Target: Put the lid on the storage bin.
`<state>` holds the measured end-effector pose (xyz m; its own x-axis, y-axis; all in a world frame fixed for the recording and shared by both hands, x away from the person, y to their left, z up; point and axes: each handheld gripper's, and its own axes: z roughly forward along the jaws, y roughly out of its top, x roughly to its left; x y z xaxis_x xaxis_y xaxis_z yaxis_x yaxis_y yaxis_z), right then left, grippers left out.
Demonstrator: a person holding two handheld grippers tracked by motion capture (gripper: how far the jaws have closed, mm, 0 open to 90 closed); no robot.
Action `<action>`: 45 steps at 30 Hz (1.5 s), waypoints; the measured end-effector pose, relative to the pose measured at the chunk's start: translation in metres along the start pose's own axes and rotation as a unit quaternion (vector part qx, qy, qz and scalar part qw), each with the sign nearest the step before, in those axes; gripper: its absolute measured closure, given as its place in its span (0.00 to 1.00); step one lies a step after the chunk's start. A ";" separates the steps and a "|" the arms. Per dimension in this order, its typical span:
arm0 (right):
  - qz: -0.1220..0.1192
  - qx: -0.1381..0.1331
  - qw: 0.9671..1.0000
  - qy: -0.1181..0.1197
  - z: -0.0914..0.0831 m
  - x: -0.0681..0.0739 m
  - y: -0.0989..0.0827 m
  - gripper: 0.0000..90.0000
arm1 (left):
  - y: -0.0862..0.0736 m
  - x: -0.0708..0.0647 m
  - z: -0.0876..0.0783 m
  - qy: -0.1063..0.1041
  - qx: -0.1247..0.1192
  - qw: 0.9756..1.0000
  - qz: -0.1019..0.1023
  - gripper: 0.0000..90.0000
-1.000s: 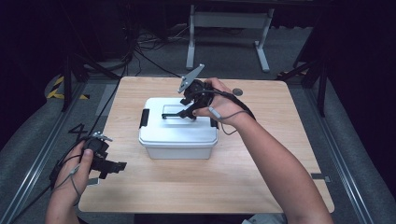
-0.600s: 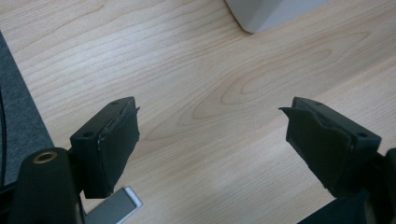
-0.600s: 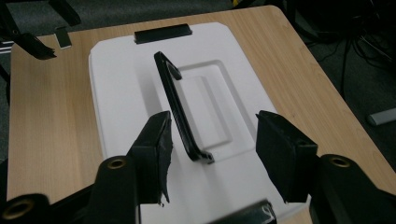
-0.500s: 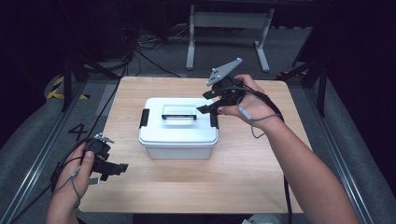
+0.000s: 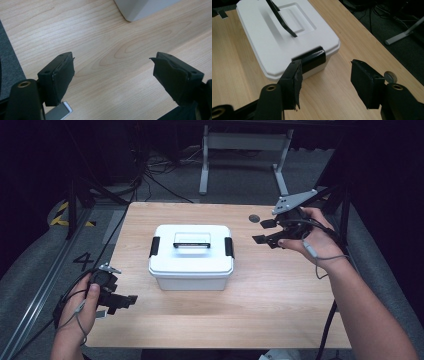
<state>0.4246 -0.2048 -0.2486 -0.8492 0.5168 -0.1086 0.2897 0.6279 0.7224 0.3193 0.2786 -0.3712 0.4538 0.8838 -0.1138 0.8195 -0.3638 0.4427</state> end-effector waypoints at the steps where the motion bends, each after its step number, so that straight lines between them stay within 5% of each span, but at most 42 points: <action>1: 0.005 -0.001 1.000 -0.002 -0.003 -0.002 -0.004 0.48 | 0.000 0.000 -0.001 -0.002 -0.003 1.000 0.001 0.20; 7: 0.019 0.008 1.000 -0.018 -0.014 -0.009 -0.027 0.47 | 0.001 0.000 -0.023 -0.033 -0.059 0.998 0.007 0.19; 14: 0.031 0.006 0.999 -0.034 -0.026 -0.017 -0.045 0.45 | 0.000 0.003 -0.028 -0.035 -0.071 0.997 -0.005 0.20; 18: 0.024 0.004 0.999 -0.046 -0.034 -0.019 -0.056 0.42 | -0.001 0.000 -0.032 -0.045 -0.077 0.996 0.007 0.20; 22: 0.042 -0.006 0.997 -0.061 -0.041 -0.021 -0.071 0.40 | -0.002 0.000 -0.036 -0.053 -0.087 0.995 0.020 0.19; 32: 0.076 -0.039 0.995 -0.051 -0.014 -0.020 -0.117 0.41 | 0.003 -0.001 -0.025 -0.044 -0.068 0.997 0.019 0.19; 35: 0.103 -0.061 0.991 -0.056 -0.006 -0.018 -0.135 0.43 | 0.004 -0.002 -0.023 -0.047 -0.065 0.996 0.024 0.19; 39: 0.100 -0.008 0.991 -0.089 0.008 -0.023 -0.144 0.43 | 0.005 -0.002 -0.017 -0.051 -0.062 0.996 0.024 0.19; 45: 0.102 -0.011 0.989 -0.104 0.012 -0.021 -0.149 0.42 | 0.007 0.001 -0.008 -0.048 -0.043 0.998 0.019 0.19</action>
<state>0.4044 -0.3018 -0.3622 -0.6634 0.7422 -0.0954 0.4346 0.4859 0.7583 0.3228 0.2792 -0.3612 0.5183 0.8364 -0.1784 0.7701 -0.3657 0.5227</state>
